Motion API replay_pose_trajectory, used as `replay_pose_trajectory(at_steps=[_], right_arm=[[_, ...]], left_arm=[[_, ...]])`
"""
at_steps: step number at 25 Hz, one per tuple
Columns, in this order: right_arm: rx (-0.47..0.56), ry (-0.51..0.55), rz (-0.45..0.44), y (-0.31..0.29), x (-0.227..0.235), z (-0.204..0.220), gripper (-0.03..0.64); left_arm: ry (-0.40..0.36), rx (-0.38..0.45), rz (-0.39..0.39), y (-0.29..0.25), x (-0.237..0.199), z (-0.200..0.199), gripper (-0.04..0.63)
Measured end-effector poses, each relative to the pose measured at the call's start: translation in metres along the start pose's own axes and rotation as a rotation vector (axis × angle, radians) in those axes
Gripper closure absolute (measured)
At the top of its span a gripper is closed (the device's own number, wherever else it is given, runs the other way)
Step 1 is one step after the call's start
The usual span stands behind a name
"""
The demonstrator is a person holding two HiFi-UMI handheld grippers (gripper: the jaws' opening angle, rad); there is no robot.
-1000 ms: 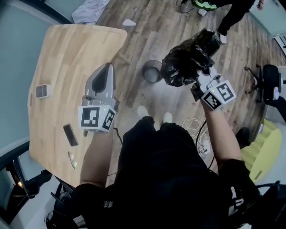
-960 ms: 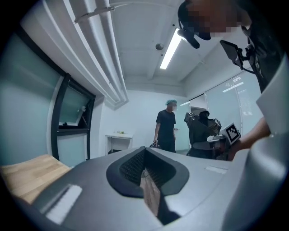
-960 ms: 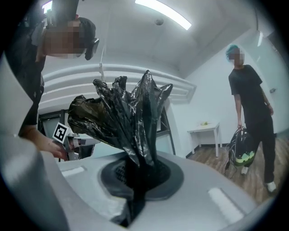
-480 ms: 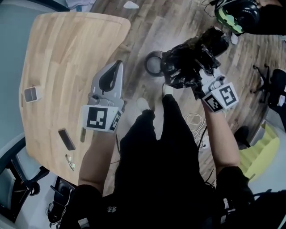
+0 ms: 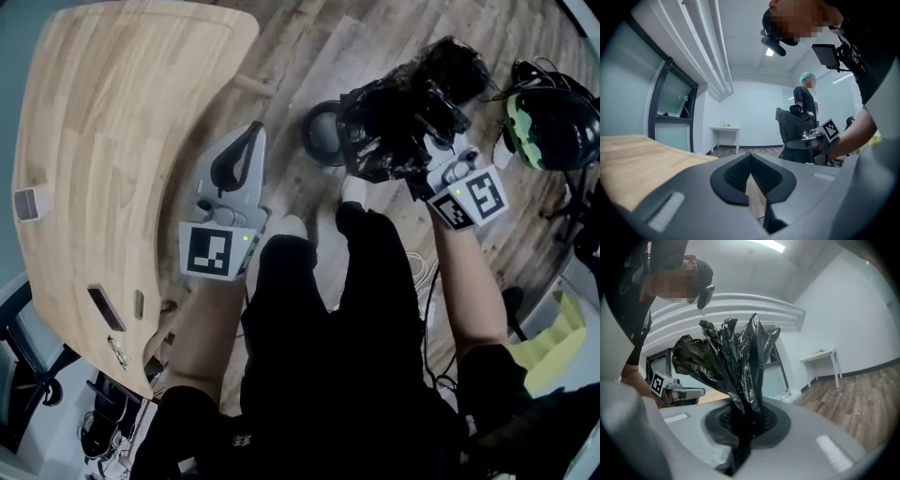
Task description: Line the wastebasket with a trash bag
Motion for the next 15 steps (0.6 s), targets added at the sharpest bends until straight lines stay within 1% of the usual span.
replay_pose_trajectory(at_steps=[2, 5, 7, 11, 15], right_arm=[[0.003, 0.005, -0.008, -0.008, 0.011, 0.028, 0.614], [0.002, 0.008, -0.009, -0.014, 0.027, 0.073, 0.614], [-0.007, 0.005, -0.020, -0.023, 0.033, 0.106, 0.614], [-0.027, 0.019, -0.055, -0.047, 0.042, 0.170, 0.614], [-0.033, 0.057, -0.117, -0.064, 0.057, 0.223, 0.614]], left_arm=[[-0.003, 0.015, -0.009, -0.014, -0.001, 0.031, 0.589], [-0.034, 0.008, 0.009, -0.034, 0.001, 0.078, 0.589], [-0.033, 0.010, 0.013, -0.043, -0.004, 0.110, 0.589], [-0.022, 0.034, 0.005, -0.057, -0.020, 0.168, 0.589], [-0.036, 0.055, 0.021, -0.084, -0.026, 0.218, 0.589]])
Point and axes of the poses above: the fingertips, and each gripper's own axes: y backward along the fingers, x to its right, z out of its underside, the point moved 4 cm from there along y, backward along the fingers, and after that the axes turned 9 degrees about -x, right-handed, at the moved point
